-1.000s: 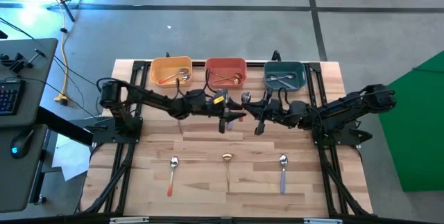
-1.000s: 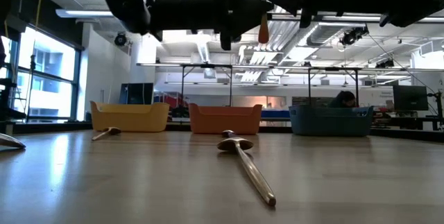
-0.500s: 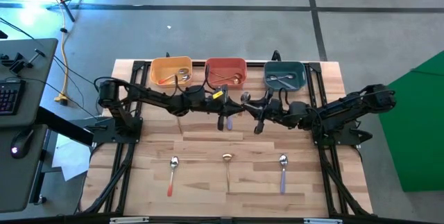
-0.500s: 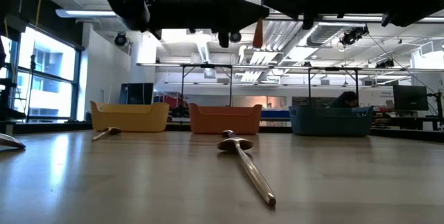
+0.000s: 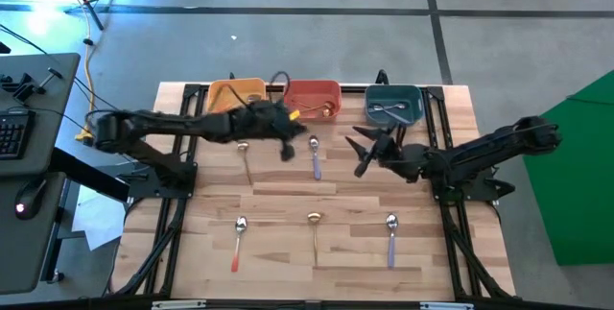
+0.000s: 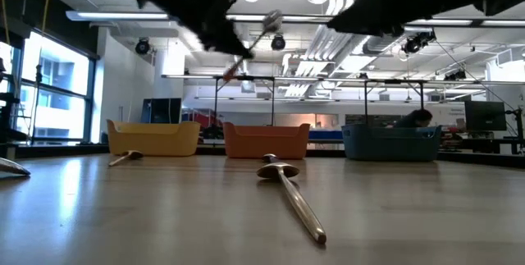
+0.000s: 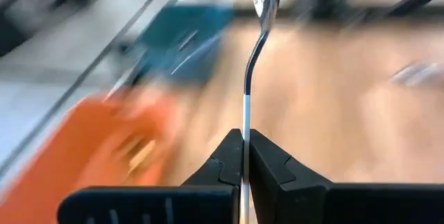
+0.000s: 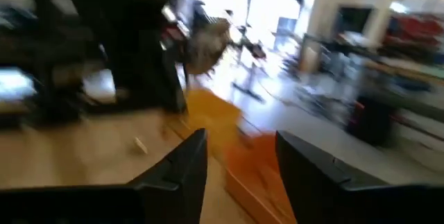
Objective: Sort silverware by color (type)
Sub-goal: Put the orange spoon into the yellow bin, then put the gold spoon into the orange bin
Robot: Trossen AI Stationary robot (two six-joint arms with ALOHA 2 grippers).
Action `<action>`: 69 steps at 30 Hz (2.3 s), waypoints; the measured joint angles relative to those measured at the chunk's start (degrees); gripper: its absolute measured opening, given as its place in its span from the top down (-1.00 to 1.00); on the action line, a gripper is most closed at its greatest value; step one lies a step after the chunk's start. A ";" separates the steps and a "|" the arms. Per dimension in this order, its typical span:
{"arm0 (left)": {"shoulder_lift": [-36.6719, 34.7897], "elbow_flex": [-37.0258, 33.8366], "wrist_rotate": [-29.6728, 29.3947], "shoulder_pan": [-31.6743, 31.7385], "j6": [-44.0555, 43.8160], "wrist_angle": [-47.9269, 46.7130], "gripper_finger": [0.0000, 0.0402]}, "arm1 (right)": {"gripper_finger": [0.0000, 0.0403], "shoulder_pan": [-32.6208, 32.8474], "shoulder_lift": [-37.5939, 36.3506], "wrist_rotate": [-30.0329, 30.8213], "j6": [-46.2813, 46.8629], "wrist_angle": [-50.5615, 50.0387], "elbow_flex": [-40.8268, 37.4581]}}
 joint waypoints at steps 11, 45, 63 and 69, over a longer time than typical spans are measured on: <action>-9.48 3.78 -16.23 19.20 3.91 -42.12 1.00 | 0.80 3.32 -3.51 6.09 7.09 -13.45 0.00; 11.84 3.87 -10.94 38.99 16.97 -38.73 0.71 | 1.00 3.27 -3.45 6.07 8.32 -16.40 0.00; -7.26 -7.81 -9.13 28.17 2.65 -18.11 0.86 | 0.70 3.81 -4.34 -8.03 45.42 -58.26 9.93; -15.90 -17.55 -8.97 19.18 -4.63 -4.28 0.89 | 0.66 0.98 -4.29 -24.61 46.94 -67.46 14.43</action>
